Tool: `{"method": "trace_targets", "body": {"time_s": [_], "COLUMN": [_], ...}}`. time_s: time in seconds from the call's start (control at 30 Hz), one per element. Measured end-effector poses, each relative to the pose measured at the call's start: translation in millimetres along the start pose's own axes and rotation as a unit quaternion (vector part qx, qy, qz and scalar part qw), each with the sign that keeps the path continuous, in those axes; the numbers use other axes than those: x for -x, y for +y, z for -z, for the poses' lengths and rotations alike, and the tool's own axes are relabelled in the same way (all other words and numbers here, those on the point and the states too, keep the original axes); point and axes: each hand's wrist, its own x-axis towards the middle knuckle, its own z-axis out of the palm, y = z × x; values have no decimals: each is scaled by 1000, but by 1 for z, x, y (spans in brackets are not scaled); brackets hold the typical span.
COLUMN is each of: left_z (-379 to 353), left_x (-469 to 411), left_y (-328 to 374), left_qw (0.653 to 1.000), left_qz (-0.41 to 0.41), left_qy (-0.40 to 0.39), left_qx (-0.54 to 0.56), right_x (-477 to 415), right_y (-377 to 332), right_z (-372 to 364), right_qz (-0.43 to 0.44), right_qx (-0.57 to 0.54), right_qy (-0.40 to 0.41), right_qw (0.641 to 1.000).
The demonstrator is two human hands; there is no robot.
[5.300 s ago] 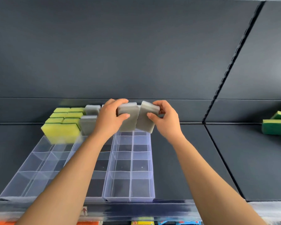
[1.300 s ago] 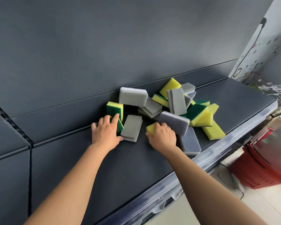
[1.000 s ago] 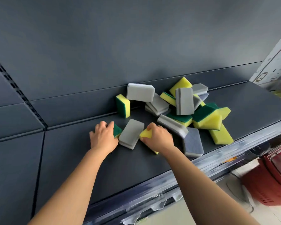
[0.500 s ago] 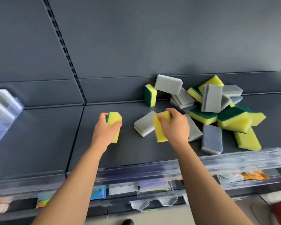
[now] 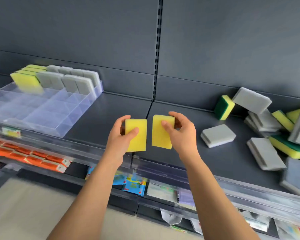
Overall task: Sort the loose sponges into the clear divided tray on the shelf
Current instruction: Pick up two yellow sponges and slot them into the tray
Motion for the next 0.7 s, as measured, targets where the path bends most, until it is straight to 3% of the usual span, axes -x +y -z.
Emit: {"method": "trace_targets", "body": {"time_s": [0.27,0.7], "left_z": [138,320], "left_x": [14,7], "left_y": [5,8], "left_qw": [998,996], "left_qz": [-35,-27], "left_qy": [53,84], "left_qx": [-13,8], "right_x": [37,87], "right_y": [-47,-109], "right_z": [-126,-294], "right_qz": [26,33], "right_qx": [-40,-76], "right_qy": [-87,-120], "right_qw": [995,989]}}
